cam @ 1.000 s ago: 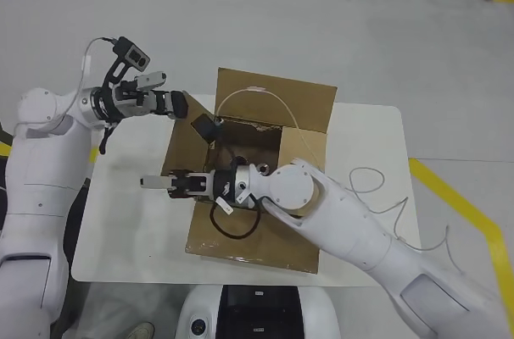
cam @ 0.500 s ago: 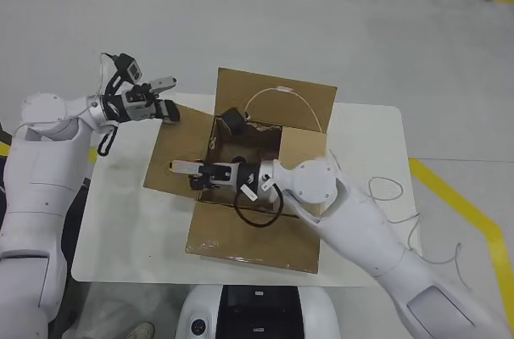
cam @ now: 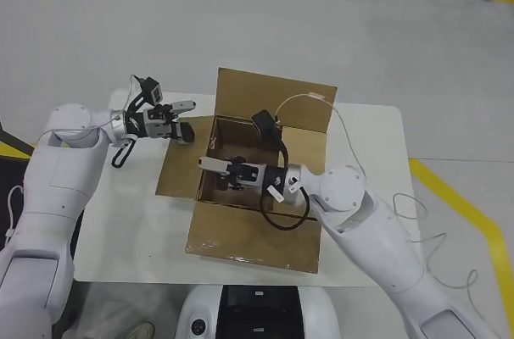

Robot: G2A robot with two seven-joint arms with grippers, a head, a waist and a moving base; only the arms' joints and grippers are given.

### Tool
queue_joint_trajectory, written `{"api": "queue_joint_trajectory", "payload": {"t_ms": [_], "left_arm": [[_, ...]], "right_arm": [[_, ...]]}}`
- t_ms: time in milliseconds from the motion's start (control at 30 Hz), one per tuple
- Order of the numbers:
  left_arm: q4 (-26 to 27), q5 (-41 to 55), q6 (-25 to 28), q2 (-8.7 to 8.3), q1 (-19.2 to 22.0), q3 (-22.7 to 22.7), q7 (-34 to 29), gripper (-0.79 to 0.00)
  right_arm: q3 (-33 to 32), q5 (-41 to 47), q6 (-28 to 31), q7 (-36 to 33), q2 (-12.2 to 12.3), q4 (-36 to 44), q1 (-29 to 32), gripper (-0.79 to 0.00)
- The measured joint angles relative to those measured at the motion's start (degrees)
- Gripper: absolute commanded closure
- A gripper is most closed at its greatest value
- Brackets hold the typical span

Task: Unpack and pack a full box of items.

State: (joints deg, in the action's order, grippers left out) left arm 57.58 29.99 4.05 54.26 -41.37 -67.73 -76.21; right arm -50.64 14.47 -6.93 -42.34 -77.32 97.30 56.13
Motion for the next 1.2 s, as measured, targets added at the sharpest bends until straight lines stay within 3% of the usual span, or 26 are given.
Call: {"api": "queue_joint_trajectory", "payload": {"t_ms": [333,900,1200], "left_arm": [[-1.30,-0.50,-0.61,1.31,1.75,4.40,-3.29,-0.785],[-2.31,4.26,-1.12,3.15,3.50,7.74,-6.67,-0.785],[-3.88,3.52,0.97,2.63,5.23,5.77,-8.49,-0.785]], "right_arm": [[-3.98,-1.88,-2.81,-0.68,1.32,3.00,3.84,-0.785],[-8.12,-3.05,-5.06,-2.21,2.82,5.70,7.55,-0.785],[-8.87,-1.65,-6.21,-4.00,3.33,7.24,9.10,-0.785]]}}
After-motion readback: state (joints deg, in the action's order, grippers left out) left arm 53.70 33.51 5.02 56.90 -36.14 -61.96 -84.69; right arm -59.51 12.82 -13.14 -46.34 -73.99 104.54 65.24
